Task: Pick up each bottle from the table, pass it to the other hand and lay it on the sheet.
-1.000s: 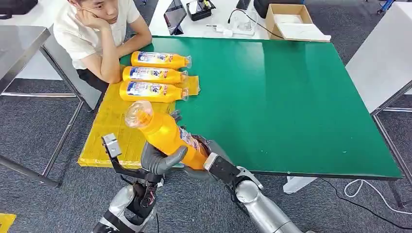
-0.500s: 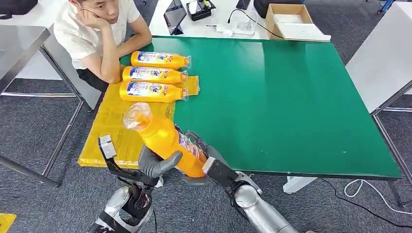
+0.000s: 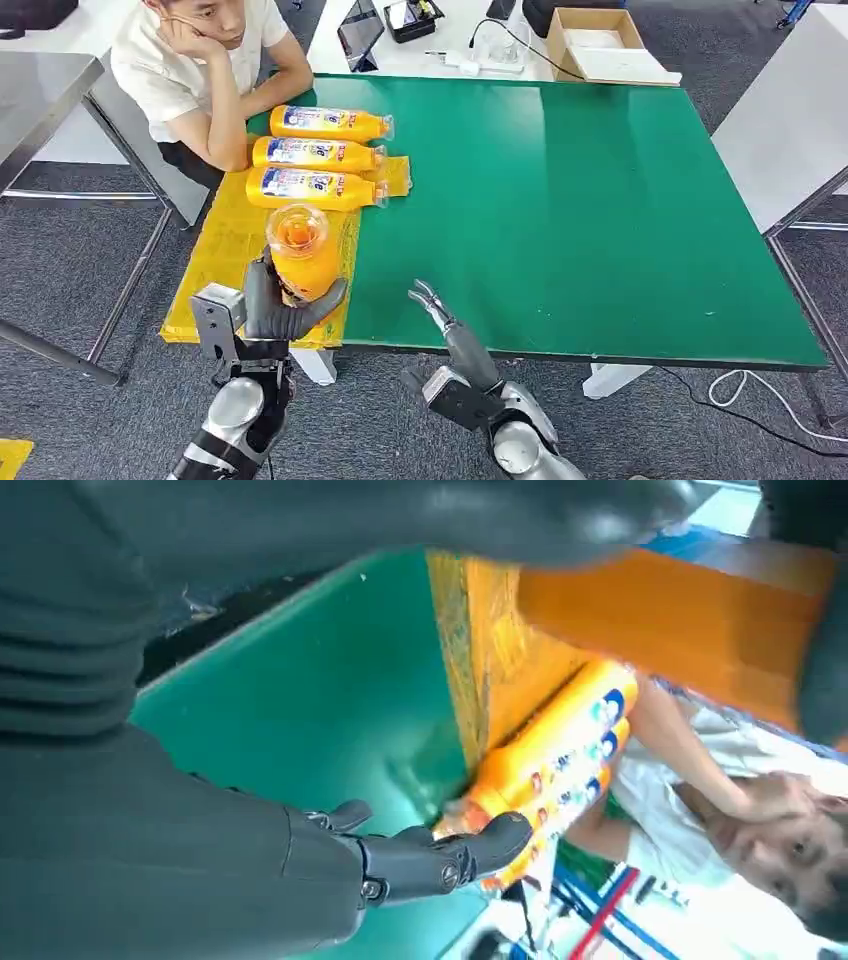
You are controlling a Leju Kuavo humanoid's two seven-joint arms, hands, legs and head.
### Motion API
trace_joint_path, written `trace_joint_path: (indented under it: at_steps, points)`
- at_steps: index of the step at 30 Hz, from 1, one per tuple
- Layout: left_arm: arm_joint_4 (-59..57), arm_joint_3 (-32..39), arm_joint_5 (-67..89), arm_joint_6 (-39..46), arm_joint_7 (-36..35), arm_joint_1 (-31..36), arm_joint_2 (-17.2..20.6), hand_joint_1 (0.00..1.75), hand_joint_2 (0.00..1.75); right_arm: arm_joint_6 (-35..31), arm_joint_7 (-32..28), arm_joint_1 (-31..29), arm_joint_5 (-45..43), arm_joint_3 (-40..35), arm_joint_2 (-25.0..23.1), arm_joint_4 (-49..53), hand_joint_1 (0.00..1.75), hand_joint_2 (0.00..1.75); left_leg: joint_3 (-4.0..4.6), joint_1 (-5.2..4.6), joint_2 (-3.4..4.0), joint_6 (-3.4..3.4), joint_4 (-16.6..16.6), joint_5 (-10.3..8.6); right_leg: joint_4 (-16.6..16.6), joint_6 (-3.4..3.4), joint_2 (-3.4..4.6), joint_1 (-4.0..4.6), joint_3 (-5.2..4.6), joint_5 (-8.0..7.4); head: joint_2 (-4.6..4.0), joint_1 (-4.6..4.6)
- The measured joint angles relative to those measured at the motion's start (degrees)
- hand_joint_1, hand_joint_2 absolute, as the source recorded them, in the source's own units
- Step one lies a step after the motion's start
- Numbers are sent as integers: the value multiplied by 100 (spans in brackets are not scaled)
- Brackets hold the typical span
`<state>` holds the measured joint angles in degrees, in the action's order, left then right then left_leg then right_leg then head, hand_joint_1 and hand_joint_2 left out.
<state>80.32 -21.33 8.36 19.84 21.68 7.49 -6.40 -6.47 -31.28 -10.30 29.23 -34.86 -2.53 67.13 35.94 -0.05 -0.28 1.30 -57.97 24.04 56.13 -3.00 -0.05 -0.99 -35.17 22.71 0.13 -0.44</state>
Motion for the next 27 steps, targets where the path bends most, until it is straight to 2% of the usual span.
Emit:
trace_joint_path:
  at_steps: [5, 14, 17, 22, 27]
  points:
    - [-453, 304, 1684, 1057, -179, 195, 4, 175, 175, -537, -28, 166, 315, 50, -7, 568, 0, 0, -1, 0, 1, 0, 0, 0, 0, 0, 0, 0, 0, 0, 0, 2]
    - [-817, 492, 1933, 1177, -214, 325, 4, 175, 175, -575, -13, 251, 358, 50, -31, 1025, 0, 0, 0, 0, 1, 0, 0, -1, 0, 0, 0, 0, 0, 0, 0, 2]
    - [-971, 492, 2936, 1435, -606, 440, 7, 175, 175, -623, -72, 261, 288, 46, -42, 1093, 0, 0, 1, 0, -3, 0, 0, -1, 0, 0, -1, -1, 0, 0, 0, 2]
    - [-1852, 459, 4401, 962, -1336, 1029, 22, 175, 175, -237, -83, 214, -46, 11, -142, 1132, 0, 0, 0, 0, -1, -1, 0, -4, 1, 0, 0, 0, 0, -3, 0, 2]
    - [-3116, 367, 4711, 246, -1744, 1823, 20, 175, 175, 171, -223, 72, -267, -116, -310, 1056, 0, 0, -1, 3, 2, -3, 0, -9, 5, 0, 1, 1, 1, -4, 0, 2]
